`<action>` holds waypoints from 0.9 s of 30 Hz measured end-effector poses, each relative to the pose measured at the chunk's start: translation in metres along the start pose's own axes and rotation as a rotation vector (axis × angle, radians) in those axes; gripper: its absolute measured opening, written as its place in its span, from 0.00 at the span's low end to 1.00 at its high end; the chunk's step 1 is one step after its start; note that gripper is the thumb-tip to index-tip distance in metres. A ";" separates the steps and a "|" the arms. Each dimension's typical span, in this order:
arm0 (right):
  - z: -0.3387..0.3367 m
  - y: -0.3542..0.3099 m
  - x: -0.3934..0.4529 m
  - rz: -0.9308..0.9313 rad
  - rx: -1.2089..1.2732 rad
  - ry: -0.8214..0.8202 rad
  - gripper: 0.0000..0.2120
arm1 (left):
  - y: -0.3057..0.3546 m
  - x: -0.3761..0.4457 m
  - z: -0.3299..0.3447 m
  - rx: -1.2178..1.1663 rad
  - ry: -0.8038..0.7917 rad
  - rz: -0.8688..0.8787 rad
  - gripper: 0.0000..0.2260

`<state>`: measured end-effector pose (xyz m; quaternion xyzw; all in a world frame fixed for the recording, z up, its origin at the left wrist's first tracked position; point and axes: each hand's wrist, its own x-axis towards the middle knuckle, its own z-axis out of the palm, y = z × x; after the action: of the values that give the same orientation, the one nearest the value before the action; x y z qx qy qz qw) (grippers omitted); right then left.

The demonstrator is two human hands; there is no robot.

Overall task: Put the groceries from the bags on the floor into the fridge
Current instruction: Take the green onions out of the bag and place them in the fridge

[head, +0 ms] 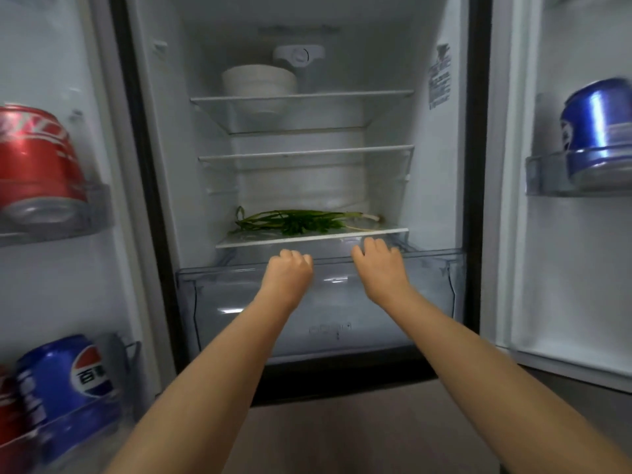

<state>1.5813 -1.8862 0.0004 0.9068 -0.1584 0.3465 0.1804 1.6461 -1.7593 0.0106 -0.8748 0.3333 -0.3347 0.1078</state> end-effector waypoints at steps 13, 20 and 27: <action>-0.010 0.052 -0.040 -0.221 0.149 -0.542 0.34 | 0.027 -0.001 -0.005 0.142 -0.147 -0.100 0.17; -0.025 0.054 -0.072 -0.264 0.262 -0.582 0.29 | 0.053 -0.049 -0.021 0.052 -0.164 -0.251 0.24; -0.067 0.007 -0.102 -0.247 0.506 -0.362 0.24 | 0.049 -0.165 -0.061 -0.063 -0.226 -0.435 0.14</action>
<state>1.4678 -1.8467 -0.0220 0.9820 0.0146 0.1836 -0.0411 1.4898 -1.6866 -0.0484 -0.9608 0.1333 -0.2394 0.0427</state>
